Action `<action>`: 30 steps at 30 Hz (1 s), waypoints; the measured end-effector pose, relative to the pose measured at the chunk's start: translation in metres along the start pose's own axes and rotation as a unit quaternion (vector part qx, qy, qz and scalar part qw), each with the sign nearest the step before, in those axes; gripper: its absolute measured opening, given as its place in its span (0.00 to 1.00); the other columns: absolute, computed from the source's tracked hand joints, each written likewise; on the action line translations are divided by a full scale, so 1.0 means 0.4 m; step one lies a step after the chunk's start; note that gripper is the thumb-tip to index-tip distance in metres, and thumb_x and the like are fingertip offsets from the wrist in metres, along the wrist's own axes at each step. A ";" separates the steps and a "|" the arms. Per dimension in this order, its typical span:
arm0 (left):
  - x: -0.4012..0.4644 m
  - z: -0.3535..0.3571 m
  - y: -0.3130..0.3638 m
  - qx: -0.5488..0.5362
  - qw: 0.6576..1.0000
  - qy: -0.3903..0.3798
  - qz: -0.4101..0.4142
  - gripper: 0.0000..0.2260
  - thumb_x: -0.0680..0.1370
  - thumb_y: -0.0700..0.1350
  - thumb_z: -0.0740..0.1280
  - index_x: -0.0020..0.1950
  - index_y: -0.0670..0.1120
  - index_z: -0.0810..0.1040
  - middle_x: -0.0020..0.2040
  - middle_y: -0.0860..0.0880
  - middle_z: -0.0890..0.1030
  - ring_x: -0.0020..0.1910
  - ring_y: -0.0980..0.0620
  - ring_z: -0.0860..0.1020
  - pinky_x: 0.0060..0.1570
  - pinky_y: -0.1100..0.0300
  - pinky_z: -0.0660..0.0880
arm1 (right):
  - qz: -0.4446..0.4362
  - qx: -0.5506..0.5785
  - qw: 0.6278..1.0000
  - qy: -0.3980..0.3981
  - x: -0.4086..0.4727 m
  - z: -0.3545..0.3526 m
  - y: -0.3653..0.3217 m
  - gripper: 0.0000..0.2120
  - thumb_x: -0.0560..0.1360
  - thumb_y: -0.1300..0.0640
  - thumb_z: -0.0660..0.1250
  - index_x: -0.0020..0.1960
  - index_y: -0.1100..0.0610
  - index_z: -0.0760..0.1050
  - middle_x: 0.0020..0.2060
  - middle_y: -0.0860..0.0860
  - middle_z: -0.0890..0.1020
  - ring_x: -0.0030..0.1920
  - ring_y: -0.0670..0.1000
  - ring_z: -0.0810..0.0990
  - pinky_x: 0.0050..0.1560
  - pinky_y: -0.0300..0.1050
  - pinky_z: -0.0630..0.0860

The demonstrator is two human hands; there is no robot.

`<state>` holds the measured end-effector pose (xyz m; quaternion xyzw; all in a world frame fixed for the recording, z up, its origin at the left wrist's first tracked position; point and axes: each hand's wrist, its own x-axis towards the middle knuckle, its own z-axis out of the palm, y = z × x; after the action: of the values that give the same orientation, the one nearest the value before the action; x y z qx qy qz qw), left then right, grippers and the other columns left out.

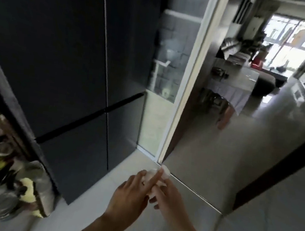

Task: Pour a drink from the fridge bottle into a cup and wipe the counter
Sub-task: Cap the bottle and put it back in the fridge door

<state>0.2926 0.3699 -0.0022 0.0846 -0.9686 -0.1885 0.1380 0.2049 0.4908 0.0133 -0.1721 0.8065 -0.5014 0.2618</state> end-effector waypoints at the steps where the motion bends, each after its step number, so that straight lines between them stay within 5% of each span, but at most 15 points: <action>1: 0.011 -0.025 -0.054 0.010 1.000 0.009 -0.011 0.47 0.75 0.46 0.72 0.79 0.63 0.39 0.71 0.48 0.70 0.63 0.49 0.76 0.52 0.57 0.80 | -0.015 -0.012 1.000 -0.018 0.049 0.041 -0.040 0.15 0.75 0.43 0.65 0.60 0.44 0.76 0.43 0.45 0.87 0.37 0.48 0.86 0.38 0.48 0.83; 4: 0.044 -0.088 -0.174 0.033 0.998 0.031 -0.046 0.51 0.67 0.46 0.78 0.81 0.58 0.48 0.63 0.48 0.77 0.53 0.50 0.81 0.38 0.61 0.81 | -0.041 -0.032 0.996 -0.065 0.156 0.126 -0.132 0.14 0.78 0.43 0.65 0.61 0.46 0.76 0.43 0.45 0.87 0.38 0.47 0.87 0.37 0.47 0.83; 12: 0.149 -0.183 -0.401 0.082 0.979 0.073 -0.170 0.51 0.66 0.45 0.77 0.81 0.59 0.50 0.58 0.49 0.77 0.46 0.51 0.80 0.33 0.60 0.80 | -0.119 -0.060 0.974 -0.182 0.407 0.300 -0.299 0.06 0.80 0.45 0.64 0.55 0.36 0.77 0.43 0.44 0.87 0.38 0.48 0.86 0.40 0.48 0.83; 15: 0.220 -0.167 -0.463 0.107 0.968 0.092 -0.208 0.50 0.67 0.45 0.76 0.81 0.59 0.48 0.58 0.49 0.76 0.45 0.50 0.79 0.35 0.60 0.79 | -0.149 -0.069 0.962 -0.217 0.526 0.329 -0.326 0.09 0.79 0.45 0.64 0.52 0.30 0.77 0.43 0.44 0.87 0.38 0.45 0.85 0.38 0.47 0.82; 19: 0.340 -0.133 -0.513 0.131 0.957 0.103 -0.236 0.47 0.71 0.46 0.74 0.81 0.58 0.46 0.61 0.47 0.75 0.48 0.49 0.79 0.37 0.58 0.80 | -0.164 -0.079 0.950 -0.252 0.689 0.322 -0.337 0.19 0.71 0.33 0.62 0.59 0.37 0.75 0.42 0.41 0.86 0.43 0.44 0.86 0.46 0.51 0.84; 24: 0.544 -0.105 -0.513 0.150 0.941 0.138 -0.270 0.48 0.71 0.45 0.72 0.81 0.59 0.44 0.59 0.48 0.75 0.49 0.49 0.79 0.38 0.59 0.79 | -0.177 -0.094 0.939 -0.278 0.910 0.247 -0.371 0.26 0.69 0.32 0.62 0.63 0.41 0.75 0.43 0.44 0.87 0.42 0.45 0.86 0.47 0.53 0.84; 30: 0.728 -0.094 -0.521 0.080 0.930 0.168 -0.316 0.46 0.75 0.50 0.69 0.78 0.62 0.36 0.67 0.53 0.68 0.60 0.51 0.75 0.46 0.60 0.78 | -0.171 -0.107 0.932 -0.302 1.113 0.181 -0.404 0.24 0.68 0.35 0.63 0.61 0.40 0.74 0.44 0.44 0.87 0.42 0.47 0.86 0.47 0.55 0.84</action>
<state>0.0512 0.1035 0.0188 0.4276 -0.8663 -0.1272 0.2248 -0.1072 0.1276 0.0212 -0.4778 0.6969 -0.3735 0.3830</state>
